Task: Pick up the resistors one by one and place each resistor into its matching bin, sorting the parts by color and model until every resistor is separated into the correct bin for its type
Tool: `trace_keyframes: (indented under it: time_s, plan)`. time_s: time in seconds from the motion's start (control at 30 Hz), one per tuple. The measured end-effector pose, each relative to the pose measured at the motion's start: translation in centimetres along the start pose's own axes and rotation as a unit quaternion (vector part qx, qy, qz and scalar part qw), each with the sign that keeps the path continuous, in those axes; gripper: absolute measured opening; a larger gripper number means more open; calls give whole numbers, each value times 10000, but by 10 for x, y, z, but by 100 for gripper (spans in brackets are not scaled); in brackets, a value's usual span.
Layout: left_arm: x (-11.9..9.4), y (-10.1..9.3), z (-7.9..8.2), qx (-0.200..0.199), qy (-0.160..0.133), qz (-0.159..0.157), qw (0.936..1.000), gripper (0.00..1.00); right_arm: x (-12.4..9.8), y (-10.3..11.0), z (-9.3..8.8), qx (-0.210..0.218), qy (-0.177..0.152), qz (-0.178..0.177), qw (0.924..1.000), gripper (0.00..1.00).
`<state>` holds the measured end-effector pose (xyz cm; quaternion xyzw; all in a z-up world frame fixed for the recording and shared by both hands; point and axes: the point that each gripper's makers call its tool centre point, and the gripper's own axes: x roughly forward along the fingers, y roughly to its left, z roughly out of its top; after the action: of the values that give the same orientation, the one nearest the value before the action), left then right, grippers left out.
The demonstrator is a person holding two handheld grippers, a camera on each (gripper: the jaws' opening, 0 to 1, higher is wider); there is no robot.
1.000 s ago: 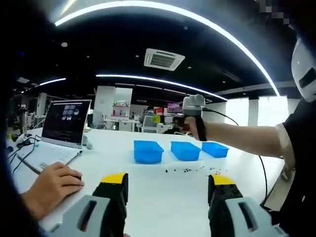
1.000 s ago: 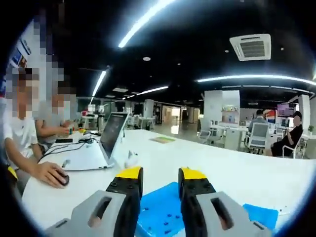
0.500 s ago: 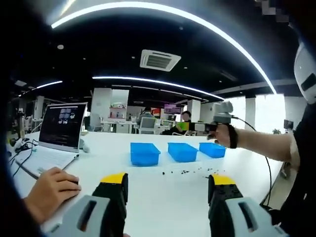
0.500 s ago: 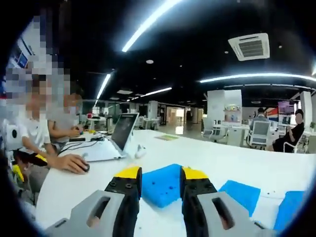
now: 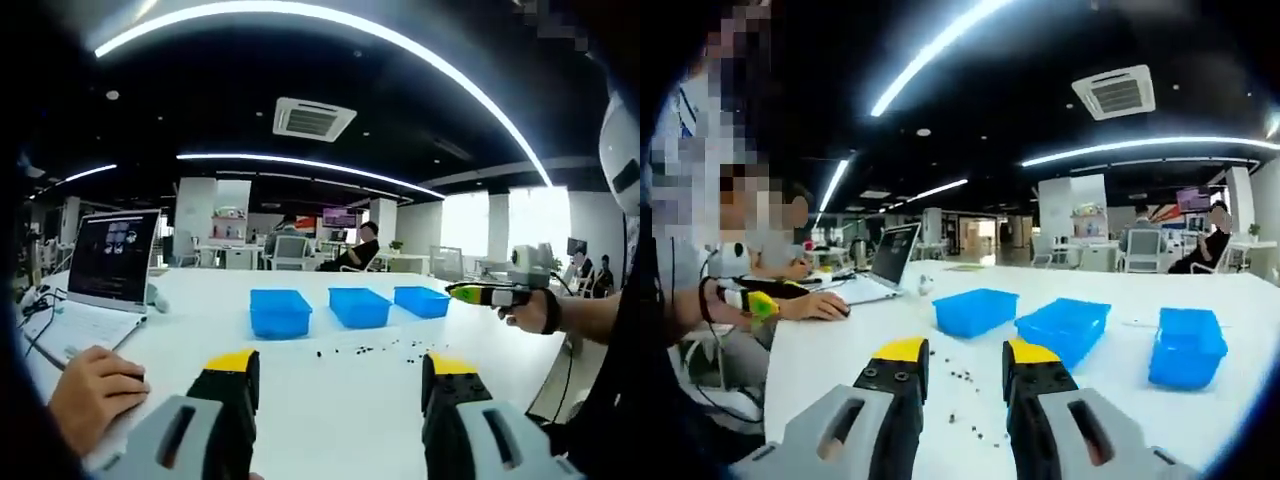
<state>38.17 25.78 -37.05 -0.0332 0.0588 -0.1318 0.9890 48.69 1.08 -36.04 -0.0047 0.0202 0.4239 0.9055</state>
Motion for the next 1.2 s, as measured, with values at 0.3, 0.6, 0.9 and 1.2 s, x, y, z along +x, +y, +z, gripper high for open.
trace_keyframes:
  time_s: [0.3, 0.6, 0.9, 1.2]
  plan:
    - [2, -4, -6, 0, 100, -67, 9999, 67, -3, 5, 1, -401, 369, 425, 9976, 30]
    - [-6, 4, -12, -78, 118, 105, 9998, 67, 39, 14, 15, -1300, 1042, 1734, 9707, 30]
    - [-8, 7, -14, -139, 143, 196, 9996, 66, 105, 14, 15, -2382, 1653, 2749, 9167, 31]
    - [-5, -4, -13, -104, 172, 83, 9998, 67, 151, 52, -17, -4074, 2157, 4147, 7845, 32]
